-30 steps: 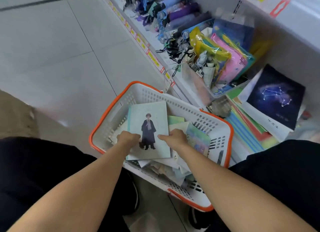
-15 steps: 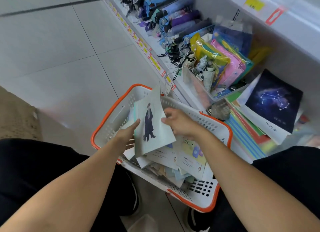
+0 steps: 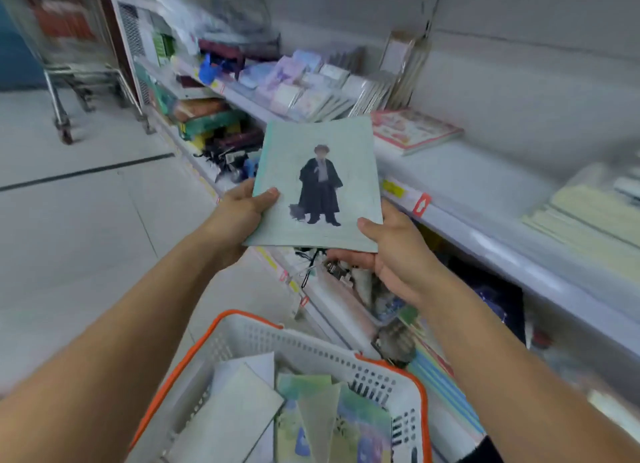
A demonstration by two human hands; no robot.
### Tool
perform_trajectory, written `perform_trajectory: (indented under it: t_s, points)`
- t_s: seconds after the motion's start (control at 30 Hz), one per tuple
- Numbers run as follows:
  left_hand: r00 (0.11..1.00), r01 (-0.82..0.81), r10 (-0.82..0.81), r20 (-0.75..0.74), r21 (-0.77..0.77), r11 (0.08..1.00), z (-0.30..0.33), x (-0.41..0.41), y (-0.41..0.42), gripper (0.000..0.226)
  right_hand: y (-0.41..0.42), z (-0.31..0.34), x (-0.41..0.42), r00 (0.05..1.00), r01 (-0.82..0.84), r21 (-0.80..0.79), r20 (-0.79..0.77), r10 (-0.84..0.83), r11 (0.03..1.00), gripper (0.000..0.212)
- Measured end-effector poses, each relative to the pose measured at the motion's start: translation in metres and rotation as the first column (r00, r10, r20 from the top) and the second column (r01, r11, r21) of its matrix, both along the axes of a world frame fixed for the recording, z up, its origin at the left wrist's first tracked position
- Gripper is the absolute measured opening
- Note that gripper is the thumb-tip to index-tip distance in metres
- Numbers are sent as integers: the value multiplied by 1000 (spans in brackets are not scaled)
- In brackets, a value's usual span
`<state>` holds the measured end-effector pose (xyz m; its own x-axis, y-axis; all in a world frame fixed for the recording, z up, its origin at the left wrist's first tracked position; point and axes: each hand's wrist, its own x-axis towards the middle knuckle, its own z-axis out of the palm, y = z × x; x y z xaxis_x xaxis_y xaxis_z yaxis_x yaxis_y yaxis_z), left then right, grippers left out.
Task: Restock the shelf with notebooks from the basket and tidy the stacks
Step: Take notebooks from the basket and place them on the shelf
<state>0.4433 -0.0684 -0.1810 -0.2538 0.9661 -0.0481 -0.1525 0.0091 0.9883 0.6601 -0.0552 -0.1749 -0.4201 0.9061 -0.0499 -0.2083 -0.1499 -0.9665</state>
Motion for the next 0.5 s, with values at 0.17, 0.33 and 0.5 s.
perform_trajectory:
  t_s: [0.17,0.33,0.5]
  points:
    - [996,84,-84,13,35,996,68,29,72,39,60,58,23,938,218,-201,-227,-263,955,23]
    - [992,124,-124,3,47,991,82,63,116,42,157,82,34,870,398,-316,-169,-464,861,39]
    - [992,115,-115,-56,5,993,64,70,148,33,213,68,31,905,419,-181,163,-393,890,9]
